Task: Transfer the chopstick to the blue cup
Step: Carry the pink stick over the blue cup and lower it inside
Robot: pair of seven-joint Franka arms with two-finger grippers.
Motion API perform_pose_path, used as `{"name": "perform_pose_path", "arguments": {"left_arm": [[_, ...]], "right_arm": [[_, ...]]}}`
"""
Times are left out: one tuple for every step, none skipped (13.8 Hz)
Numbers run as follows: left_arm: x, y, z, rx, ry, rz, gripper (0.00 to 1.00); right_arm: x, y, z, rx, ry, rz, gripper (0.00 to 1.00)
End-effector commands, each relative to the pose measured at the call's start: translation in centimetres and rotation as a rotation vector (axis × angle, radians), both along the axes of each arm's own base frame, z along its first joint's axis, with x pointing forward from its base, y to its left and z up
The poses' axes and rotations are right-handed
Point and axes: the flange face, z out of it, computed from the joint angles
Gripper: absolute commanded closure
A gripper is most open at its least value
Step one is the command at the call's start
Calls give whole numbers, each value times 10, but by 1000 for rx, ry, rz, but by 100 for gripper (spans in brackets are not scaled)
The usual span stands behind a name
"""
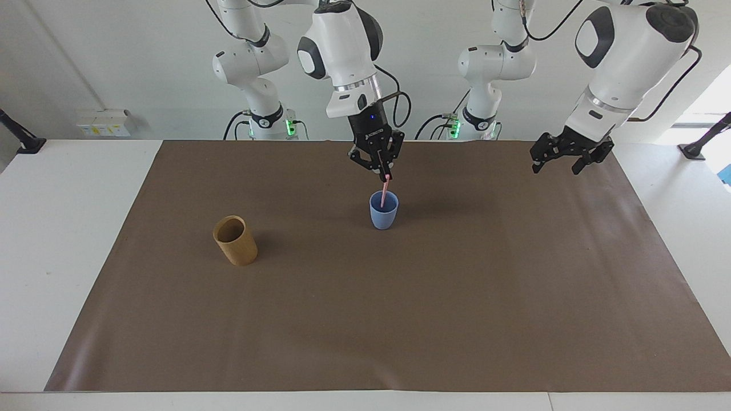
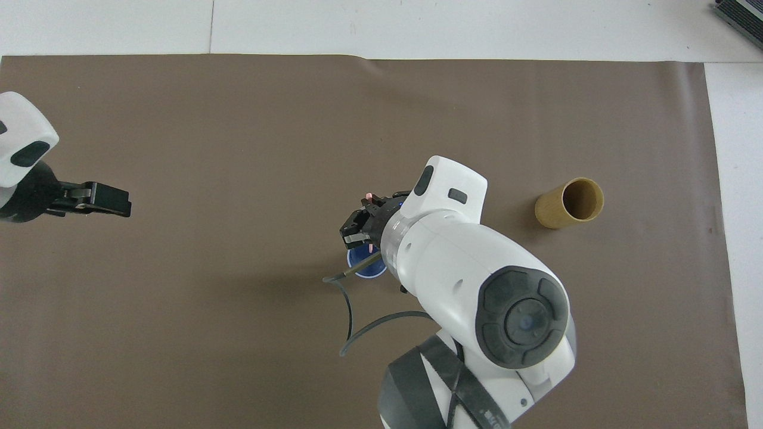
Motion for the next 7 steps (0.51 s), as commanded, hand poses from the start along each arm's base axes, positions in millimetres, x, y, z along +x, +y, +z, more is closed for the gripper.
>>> {"name": "perform_pose_path", "arguments": {"left_arm": [[-9,11,40,39,7,-21,0],[-13,14,49,41,16,-16,0],[-17,13,56,43,27,-17,0],[-18,12,58,43,34,-20,0],[-20,8,62,39,19,-28,0],[-26,11,69,24,2,-23,0],[-28,16,72,23,-4,0,0]], "right_arm": [[-3,0,-4,-17,-19,14,100],[-3,1,-7,-24,-18,27,100],[-5,-1,-10,-31,-14,34,100],[-7,-2,-14,-42,-9,44,99],[-8,-2,-15,-50,-7,55,92],[-8,-3,-16,-53,-5,56,78],[-7,-3,-16,-52,-7,56,67]]}}
